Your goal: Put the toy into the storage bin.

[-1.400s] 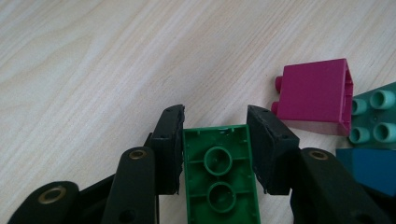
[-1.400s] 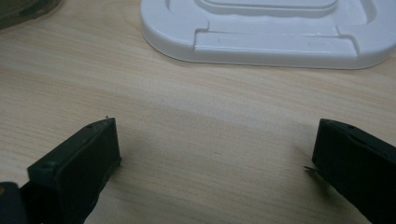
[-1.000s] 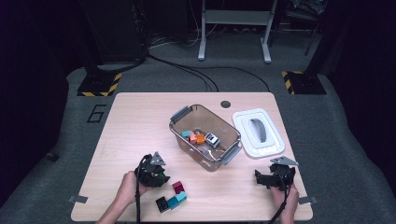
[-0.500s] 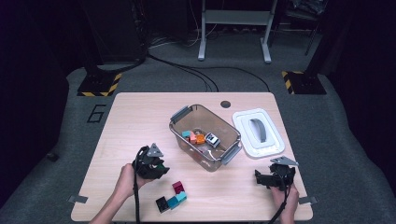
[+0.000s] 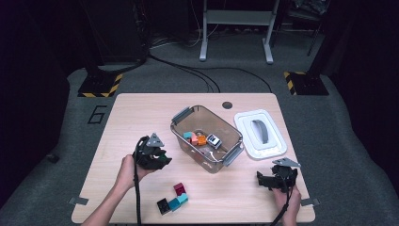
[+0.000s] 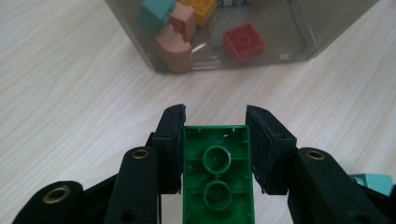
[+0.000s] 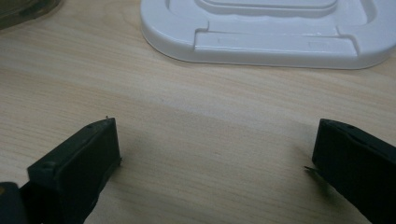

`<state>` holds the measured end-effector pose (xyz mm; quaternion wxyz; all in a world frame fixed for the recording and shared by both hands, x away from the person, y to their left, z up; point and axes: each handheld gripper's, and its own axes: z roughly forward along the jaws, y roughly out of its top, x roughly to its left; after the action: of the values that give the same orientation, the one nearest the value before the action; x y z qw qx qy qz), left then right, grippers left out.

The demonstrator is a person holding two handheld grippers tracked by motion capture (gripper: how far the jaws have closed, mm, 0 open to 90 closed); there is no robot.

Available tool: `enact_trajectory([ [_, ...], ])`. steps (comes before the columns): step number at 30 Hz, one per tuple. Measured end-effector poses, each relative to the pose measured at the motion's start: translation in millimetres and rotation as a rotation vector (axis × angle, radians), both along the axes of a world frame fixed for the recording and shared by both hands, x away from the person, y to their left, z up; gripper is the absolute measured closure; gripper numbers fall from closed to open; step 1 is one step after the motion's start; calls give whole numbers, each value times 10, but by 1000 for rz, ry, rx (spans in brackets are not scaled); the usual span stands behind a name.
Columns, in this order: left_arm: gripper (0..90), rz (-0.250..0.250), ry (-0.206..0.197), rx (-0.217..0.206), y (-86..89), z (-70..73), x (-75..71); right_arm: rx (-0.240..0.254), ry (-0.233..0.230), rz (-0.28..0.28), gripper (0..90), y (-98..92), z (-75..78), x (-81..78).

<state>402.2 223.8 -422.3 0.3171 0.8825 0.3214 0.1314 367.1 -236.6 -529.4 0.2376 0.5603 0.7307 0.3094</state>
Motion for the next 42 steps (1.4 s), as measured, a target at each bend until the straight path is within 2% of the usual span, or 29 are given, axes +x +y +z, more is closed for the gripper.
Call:
enact_trajectory([
  [5,590,4,-13,-25,-1,122,78,0,-1,1,0,0,-1,1],
  [8,590,3,-21,-25,-10,193,128,0,-1,0,0,0,0,1],
  [13,590,12,-33,-47,-36,262,181,0,-1,0,0,0,0,1],
  [24,590,3,-75,-63,-145,520,302,0,-1,1,0,0,0,1],
  [34,590,-10,-105,-50,-293,689,440,-1,-1,3,1,-2,0,2],
  [42,590,-11,-121,-50,-404,757,561,-1,0,4,1,-3,0,3],
])
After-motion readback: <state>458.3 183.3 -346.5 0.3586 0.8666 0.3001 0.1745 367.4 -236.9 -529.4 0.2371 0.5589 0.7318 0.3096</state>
